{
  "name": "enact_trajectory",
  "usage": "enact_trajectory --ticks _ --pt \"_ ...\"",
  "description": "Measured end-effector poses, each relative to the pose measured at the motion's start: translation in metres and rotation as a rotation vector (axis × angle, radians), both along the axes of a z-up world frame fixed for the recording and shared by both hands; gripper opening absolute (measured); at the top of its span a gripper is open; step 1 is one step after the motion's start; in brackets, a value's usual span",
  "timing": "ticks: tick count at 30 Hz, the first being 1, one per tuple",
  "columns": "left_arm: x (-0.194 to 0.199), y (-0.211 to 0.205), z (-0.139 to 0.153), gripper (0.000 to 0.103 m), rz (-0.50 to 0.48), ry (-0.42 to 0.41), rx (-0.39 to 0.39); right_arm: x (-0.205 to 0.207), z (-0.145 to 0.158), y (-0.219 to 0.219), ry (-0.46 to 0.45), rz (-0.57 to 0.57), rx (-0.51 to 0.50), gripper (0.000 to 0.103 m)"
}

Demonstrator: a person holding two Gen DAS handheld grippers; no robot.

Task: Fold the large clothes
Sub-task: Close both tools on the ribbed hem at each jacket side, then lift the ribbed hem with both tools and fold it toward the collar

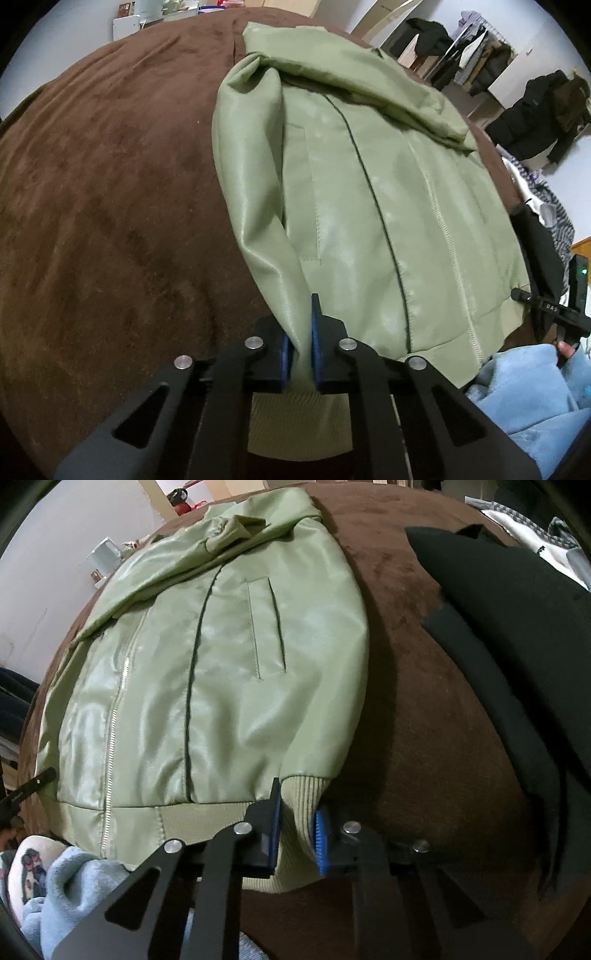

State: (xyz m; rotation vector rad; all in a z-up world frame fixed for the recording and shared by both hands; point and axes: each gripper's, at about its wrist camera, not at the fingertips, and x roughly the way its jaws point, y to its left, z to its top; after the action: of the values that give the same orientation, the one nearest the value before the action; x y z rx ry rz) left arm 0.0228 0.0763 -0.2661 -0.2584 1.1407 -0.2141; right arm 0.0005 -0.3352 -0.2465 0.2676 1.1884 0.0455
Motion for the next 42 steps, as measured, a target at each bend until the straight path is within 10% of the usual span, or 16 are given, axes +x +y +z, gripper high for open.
enact_trajectory --ticks 24,42 --pt "-0.015 0.021 0.094 0.009 -0.153 -0.007 -0.029 -0.027 0.111 0.004 -0.116 0.09 0.149 0.006" --pt "0.022 0.025 0.089 0.009 -0.022 -0.074 -0.062 0.018 0.106 -0.006 -0.16 0.089 0.077 0.006"
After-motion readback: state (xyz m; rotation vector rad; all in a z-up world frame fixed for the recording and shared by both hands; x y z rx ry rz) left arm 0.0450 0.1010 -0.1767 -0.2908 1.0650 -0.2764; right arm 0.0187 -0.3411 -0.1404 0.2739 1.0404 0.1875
